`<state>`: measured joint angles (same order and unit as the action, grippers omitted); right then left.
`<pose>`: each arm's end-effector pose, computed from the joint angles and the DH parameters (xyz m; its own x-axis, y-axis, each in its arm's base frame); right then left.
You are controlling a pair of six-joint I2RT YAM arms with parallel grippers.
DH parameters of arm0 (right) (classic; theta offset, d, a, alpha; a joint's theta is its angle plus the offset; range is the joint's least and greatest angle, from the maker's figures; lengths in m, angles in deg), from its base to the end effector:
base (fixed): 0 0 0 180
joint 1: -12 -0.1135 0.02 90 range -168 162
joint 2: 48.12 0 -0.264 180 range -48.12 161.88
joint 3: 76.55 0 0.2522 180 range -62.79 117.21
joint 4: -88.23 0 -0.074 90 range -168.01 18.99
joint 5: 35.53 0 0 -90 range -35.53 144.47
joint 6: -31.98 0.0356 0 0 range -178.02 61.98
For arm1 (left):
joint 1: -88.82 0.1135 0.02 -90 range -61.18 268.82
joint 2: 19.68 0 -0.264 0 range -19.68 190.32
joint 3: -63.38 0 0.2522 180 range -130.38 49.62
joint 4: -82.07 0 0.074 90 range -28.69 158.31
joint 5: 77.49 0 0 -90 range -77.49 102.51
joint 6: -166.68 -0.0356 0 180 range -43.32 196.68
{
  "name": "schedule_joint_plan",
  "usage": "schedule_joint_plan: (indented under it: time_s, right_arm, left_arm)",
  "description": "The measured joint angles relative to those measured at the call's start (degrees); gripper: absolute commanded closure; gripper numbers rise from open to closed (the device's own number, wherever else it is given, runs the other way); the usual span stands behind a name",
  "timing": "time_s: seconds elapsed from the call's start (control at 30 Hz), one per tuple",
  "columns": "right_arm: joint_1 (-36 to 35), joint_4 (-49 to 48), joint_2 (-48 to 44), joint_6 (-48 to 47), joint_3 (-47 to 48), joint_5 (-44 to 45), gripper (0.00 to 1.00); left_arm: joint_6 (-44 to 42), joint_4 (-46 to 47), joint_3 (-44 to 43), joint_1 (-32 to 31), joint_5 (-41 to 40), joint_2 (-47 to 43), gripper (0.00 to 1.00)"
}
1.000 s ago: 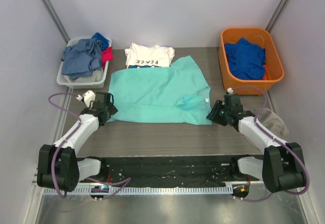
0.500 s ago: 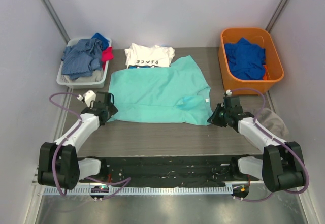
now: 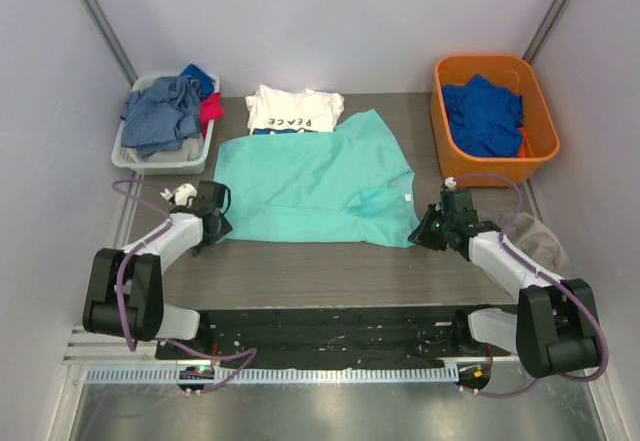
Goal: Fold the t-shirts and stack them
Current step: Fold the tshirt
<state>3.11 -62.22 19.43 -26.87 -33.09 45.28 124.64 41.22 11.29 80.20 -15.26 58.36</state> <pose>0.2107 0.0387 0.1667 -0.8082 0.3904 -0.4408 0.2009 0.8865 0.4167 0.2335 -0.0186 0.1644 -0.5723 -0.5779 -0.5819 -0.7076 0.7066 -0.0058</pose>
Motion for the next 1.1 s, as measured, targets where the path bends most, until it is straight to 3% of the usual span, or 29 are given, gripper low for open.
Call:
schedule_joint_plan:
  time_s: [0.17,0.27,0.3,0.63,1.1]
  right_arm:
    - [0.0,0.0,0.0,0.0,0.0,0.0,0.99]
    - [0.0,0.0,0.0,0.0,0.0,0.0,0.99]
    - [0.0,0.0,0.0,0.0,0.0,0.0,0.99]
    - [0.0,0.1,0.0,0.0,0.0,0.1,0.99]
    - [0.0,9.9,-4.9,2.0,3.4,6.1,0.99]
  left_arm:
    - [-0.3,0.1,-1.5,0.0,0.2,2.8,0.37]
    - [-0.5,0.4,-2.7,0.0,0.3,4.0,0.52]
    - [-0.5,0.5,-2.9,0.0,0.3,4.4,0.63]
    - [-1.7,1.2,-6.3,0.0,0.4,8.9,1.00]
    - [-1.7,-1.0,-4.5,0.0,0.7,4.3,1.00]
